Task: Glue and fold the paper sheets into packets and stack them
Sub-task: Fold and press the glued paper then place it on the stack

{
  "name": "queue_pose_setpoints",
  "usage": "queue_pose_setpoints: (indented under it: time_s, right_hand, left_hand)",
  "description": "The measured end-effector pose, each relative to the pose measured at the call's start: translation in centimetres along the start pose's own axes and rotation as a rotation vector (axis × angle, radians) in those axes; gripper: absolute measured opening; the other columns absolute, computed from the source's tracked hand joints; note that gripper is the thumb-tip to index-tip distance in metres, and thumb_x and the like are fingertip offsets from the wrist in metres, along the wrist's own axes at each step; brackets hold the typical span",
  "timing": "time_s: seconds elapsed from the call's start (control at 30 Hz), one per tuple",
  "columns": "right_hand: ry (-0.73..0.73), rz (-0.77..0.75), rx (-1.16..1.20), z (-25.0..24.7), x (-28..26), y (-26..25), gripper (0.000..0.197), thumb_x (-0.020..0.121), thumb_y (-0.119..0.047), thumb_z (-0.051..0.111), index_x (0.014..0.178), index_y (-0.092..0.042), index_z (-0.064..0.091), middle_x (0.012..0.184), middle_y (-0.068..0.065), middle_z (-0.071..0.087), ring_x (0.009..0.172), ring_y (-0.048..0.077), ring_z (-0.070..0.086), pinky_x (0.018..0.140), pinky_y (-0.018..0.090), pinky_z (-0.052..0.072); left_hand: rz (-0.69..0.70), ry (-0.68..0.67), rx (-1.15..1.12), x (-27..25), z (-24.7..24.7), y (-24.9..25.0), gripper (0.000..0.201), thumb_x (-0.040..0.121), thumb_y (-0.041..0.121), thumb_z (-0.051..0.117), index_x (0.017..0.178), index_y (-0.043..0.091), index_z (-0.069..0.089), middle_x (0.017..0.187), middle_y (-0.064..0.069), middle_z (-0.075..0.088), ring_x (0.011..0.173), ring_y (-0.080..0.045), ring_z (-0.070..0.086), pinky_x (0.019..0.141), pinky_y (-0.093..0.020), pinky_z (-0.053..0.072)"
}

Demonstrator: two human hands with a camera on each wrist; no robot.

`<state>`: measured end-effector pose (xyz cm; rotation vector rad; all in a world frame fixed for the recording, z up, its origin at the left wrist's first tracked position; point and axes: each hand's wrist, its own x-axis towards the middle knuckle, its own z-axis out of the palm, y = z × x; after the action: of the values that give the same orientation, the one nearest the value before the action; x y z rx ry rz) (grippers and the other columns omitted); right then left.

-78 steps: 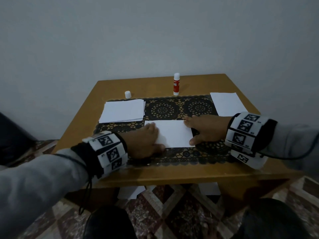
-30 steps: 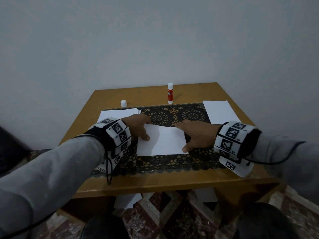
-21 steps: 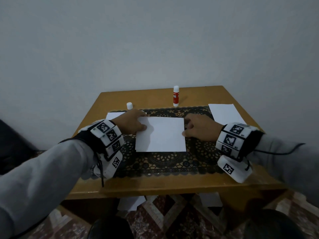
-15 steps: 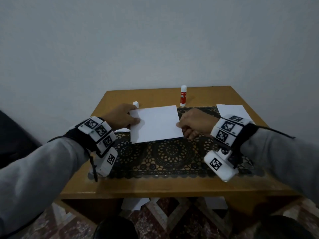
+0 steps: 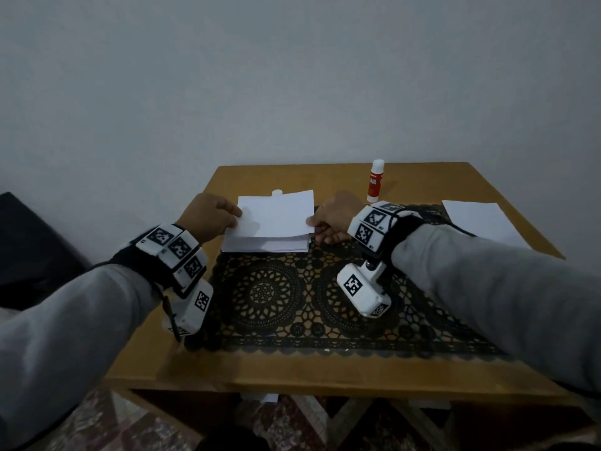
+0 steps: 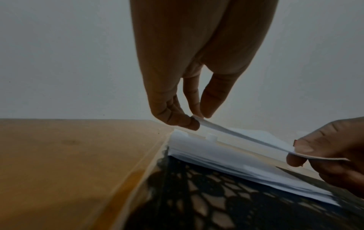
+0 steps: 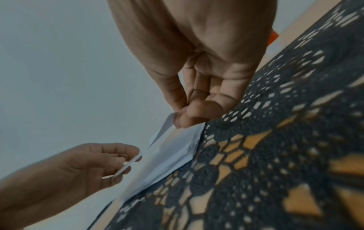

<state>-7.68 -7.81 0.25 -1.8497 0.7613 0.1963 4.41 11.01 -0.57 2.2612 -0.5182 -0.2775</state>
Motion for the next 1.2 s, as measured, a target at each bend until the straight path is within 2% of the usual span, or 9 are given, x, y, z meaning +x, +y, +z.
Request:
queue_pose_setpoints:
  time_s: [0.17, 0.33, 0.43, 0.53, 0.6, 0.67, 0.8, 1.0, 1.2]
  right_hand:
    - [0.016, -0.020, -0.001, -0.7, 0.4, 0.5, 0.021, 0.094, -0.013, 0.059, 0.075, -0.007, 0.053, 0.060, 0.010, 0.056, 0.046, 0.016, 0.053, 0.046, 0.021, 0.046]
    - [0.068, -0.050, -0.093, -5.0, -2.1, 2.5, 0.011, 0.095, -0.010, 0.055, 0.085, -0.006, 0.057, 0.065, 0.008, 0.062, 0.049, 0.016, 0.049, 0.044, 0.020, 0.041]
    - [0.337, -0.173, -0.412, -9.5, -3.1, 5.3, 0.012, 0.087, -0.011, 0.062, 0.082, -0.002, 0.069, 0.073, 0.011, 0.072, 0.062, 0.023, 0.065, 0.062, 0.032, 0.055]
    - [0.523, -0.231, -0.845, -14.0, -4.7, 8.2, 0.016, 0.087, -0.013, 0.060, 0.089, -0.001, 0.072, 0.095, 0.016, 0.071, 0.088, 0.031, 0.065, 0.079, 0.036, 0.052]
    - [0.477, -0.152, -1.008, -16.2, -5.7, 10.2, 0.020, 0.089, -0.019, 0.063, 0.100, -0.003, 0.067, 0.108, 0.016, 0.066, 0.099, 0.031, 0.060, 0.083, 0.036, 0.049]
    - [0.386, -0.036, -1.064, -18.0, -6.5, 12.2, 0.042, 0.086, -0.036, 0.068, 0.117, -0.009, 0.061, 0.125, 0.011, 0.059, 0.113, 0.028, 0.055, 0.086, 0.029, 0.043]
    - [0.239, 0.032, -1.057, -19.2, -6.9, 15.0, 0.075, 0.079, -0.056, 0.067, 0.138, -0.018, 0.044, 0.146, 0.007, 0.043, 0.131, 0.025, 0.042, 0.103, 0.030, 0.034]
    - [0.282, -0.042, -1.089, -19.0, -6.6, 15.8, 0.066, 0.086, -0.056, 0.059, 0.137, -0.016, 0.045, 0.143, 0.009, 0.046, 0.128, 0.025, 0.045, 0.102, 0.033, 0.037]
    - [0.305, -0.092, -1.193, -18.4, -6.1, 15.7, 0.062, 0.087, -0.064, 0.048, 0.117, -0.011, 0.049, 0.110, 0.011, 0.060, 0.099, 0.025, 0.056, 0.084, 0.035, 0.047]
  left_hand:
    - [-0.034, -0.037, -0.009, 0.4, 0.0, -0.4, 0.020, 0.083, -0.007, 0.061, 0.102, -0.005, 0.069, 0.078, -0.007, 0.059, 0.071, -0.019, 0.054, 0.077, -0.034, 0.052]
    - [0.004, -0.088, 0.107, 0.1, 0.0, 0.0, 0.024, 0.084, 0.001, 0.064, 0.108, -0.001, 0.066, 0.107, -0.014, 0.061, 0.095, -0.023, 0.055, 0.080, -0.034, 0.045]
    - [0.082, -0.041, 0.190, -0.3, 0.6, 0.8, 0.021, 0.084, 0.003, 0.063, 0.104, 0.003, 0.067, 0.112, -0.014, 0.062, 0.103, -0.026, 0.055, 0.086, -0.033, 0.042]
    - [0.142, -0.021, 0.234, -0.8, 1.6, 1.9, 0.013, 0.083, 0.009, 0.064, 0.093, 0.017, 0.066, 0.112, -0.009, 0.063, 0.105, -0.024, 0.056, 0.091, -0.036, 0.043]
    - [0.182, -0.036, 0.224, -1.4, 2.4, 2.9, 0.013, 0.084, 0.011, 0.063, 0.095, 0.018, 0.066, 0.110, -0.005, 0.062, 0.103, -0.021, 0.054, 0.087, -0.032, 0.041]
    - [0.218, -0.054, 0.214, -2.0, 3.4, 3.8, 0.012, 0.085, 0.011, 0.063, 0.095, 0.018, 0.066, 0.109, -0.003, 0.061, 0.102, -0.019, 0.054, 0.086, -0.030, 0.039]
    - [0.257, -0.109, 0.206, -3.1, 5.0, 5.5, 0.012, 0.085, 0.011, 0.063, 0.094, 0.018, 0.067, 0.112, -0.005, 0.062, 0.107, -0.020, 0.055, 0.090, -0.030, 0.037]
    - [0.273, -0.174, 0.233, -3.9, 6.6, 6.2, 0.013, 0.087, 0.014, 0.062, 0.097, 0.023, 0.066, 0.117, -0.003, 0.060, 0.107, -0.019, 0.056, 0.090, -0.033, 0.044]
    - [0.286, -0.196, 0.236, -4.3, 7.3, 6.0, 0.015, 0.085, 0.015, 0.063, 0.087, 0.030, 0.064, 0.114, -0.002, 0.061, 0.105, -0.020, 0.057, 0.095, -0.040, 0.047]
